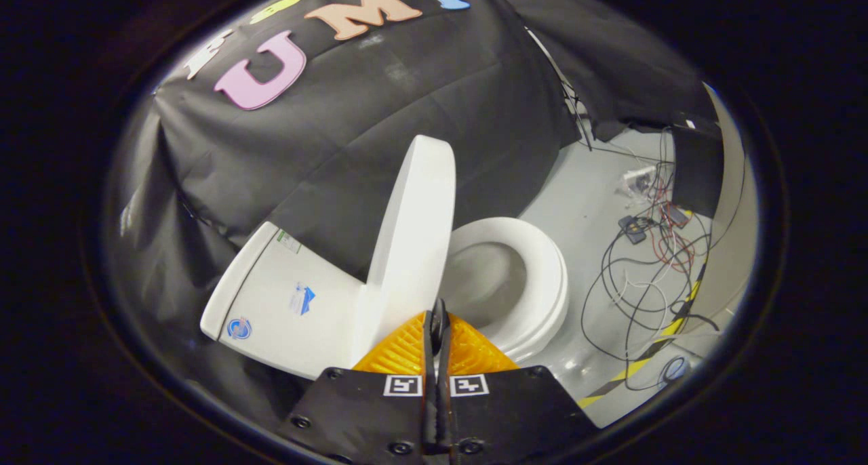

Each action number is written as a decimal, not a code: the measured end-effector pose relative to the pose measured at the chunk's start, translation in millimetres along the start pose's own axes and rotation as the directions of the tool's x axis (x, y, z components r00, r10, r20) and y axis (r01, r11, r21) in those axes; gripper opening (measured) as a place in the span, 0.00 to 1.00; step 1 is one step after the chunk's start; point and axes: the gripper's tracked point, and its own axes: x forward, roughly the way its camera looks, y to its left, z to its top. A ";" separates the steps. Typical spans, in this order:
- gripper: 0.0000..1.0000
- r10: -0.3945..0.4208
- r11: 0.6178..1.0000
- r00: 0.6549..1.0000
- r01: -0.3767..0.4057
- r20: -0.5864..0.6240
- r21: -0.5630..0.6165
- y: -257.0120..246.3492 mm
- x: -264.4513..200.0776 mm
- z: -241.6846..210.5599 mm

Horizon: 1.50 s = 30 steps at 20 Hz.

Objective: Open the toilet lid.

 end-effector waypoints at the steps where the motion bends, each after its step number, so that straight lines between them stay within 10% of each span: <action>1: 0.01 -0.001 1.000 1.000 0.001 0.004 -0.009 4.1 -0.9 1.6; 30: 0.01 0.052 0.983 0.995 -0.036 0.081 -0.180 97.4 -17.9 23.9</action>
